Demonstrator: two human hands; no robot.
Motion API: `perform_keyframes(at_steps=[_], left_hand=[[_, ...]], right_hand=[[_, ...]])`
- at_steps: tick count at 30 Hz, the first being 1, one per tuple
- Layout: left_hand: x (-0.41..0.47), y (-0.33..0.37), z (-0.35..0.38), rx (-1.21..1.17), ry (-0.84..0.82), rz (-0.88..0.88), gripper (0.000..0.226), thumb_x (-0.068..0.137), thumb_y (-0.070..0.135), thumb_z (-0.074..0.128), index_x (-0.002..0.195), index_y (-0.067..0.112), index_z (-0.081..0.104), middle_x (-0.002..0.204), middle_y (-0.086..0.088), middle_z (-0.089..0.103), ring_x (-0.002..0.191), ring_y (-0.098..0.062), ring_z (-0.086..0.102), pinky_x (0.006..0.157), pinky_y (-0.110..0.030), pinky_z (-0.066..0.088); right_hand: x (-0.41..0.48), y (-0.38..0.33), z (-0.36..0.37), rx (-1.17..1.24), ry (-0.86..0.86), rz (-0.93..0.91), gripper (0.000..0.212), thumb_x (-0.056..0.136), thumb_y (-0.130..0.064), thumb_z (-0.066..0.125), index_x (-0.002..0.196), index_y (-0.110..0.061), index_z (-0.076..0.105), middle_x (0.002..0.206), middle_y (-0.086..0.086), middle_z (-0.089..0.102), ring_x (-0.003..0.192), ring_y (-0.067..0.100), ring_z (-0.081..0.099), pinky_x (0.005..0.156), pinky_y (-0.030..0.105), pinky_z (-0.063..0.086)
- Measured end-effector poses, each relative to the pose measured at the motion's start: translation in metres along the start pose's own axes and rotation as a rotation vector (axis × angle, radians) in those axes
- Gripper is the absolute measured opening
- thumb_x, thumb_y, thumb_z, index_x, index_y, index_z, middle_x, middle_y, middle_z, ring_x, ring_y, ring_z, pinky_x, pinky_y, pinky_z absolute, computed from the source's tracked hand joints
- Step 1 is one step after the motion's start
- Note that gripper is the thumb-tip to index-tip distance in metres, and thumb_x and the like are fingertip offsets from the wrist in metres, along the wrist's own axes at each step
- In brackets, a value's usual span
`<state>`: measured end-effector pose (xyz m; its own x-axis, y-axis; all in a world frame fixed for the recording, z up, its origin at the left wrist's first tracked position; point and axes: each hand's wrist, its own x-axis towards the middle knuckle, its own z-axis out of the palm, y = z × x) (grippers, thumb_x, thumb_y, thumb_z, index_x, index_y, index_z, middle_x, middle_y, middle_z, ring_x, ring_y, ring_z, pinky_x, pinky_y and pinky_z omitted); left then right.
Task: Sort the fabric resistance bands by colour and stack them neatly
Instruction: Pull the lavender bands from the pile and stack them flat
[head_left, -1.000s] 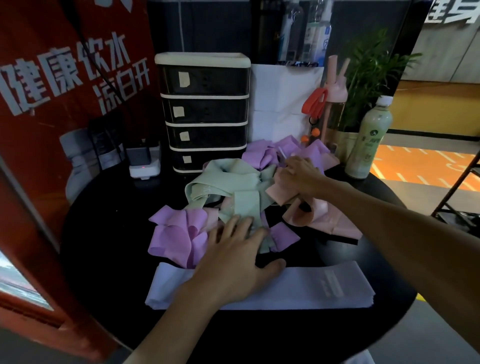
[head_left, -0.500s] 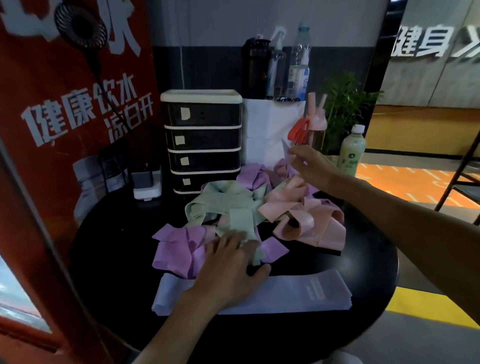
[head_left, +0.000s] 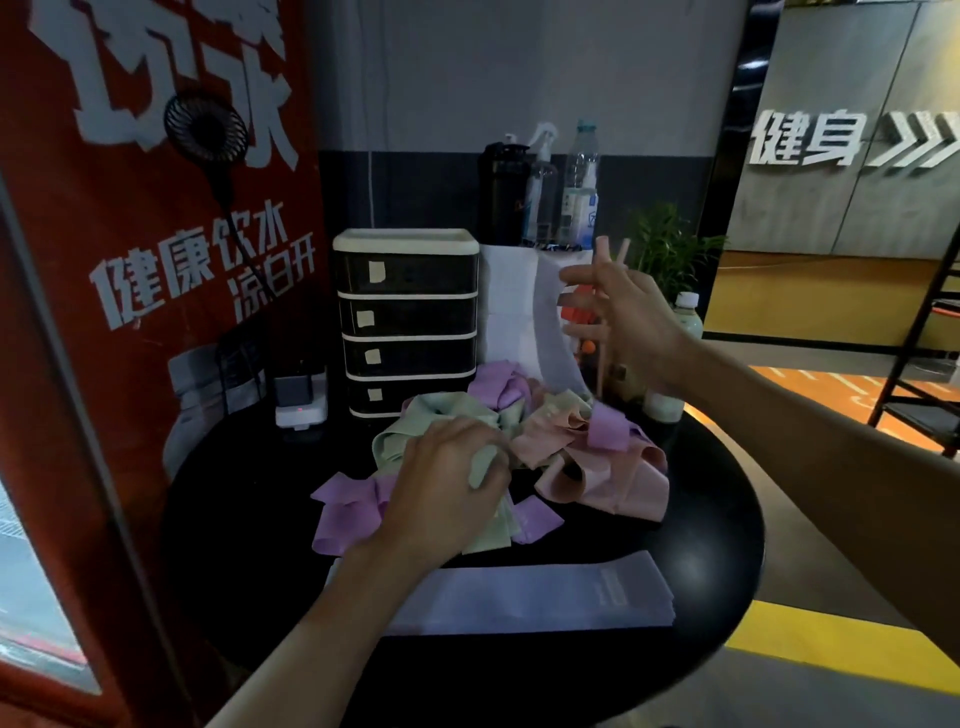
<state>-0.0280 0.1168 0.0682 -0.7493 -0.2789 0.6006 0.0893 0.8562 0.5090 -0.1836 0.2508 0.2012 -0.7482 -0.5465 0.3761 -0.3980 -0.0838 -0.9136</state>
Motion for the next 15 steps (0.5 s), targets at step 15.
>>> perform_keyframes(at_steps=[15], left_hand=[[0.074, 0.047, -0.062, -0.440, 0.205, -0.075, 0.030, 0.096, 0.019, 0.064, 0.124, 0.021, 0.055, 0.111, 0.009, 0.064, 0.102, -0.007, 0.062, 0.080, -0.017, 0.053]], right_hand=[[-0.032, -0.022, 0.018, 0.152, -0.141, -0.079, 0.054, 0.104, -0.042, 0.031, 0.110, 0.000, 0.065, 0.104, 0.013, 0.066, 0.085, 0.020, 0.066, 0.077, 0.035, 0.054]])
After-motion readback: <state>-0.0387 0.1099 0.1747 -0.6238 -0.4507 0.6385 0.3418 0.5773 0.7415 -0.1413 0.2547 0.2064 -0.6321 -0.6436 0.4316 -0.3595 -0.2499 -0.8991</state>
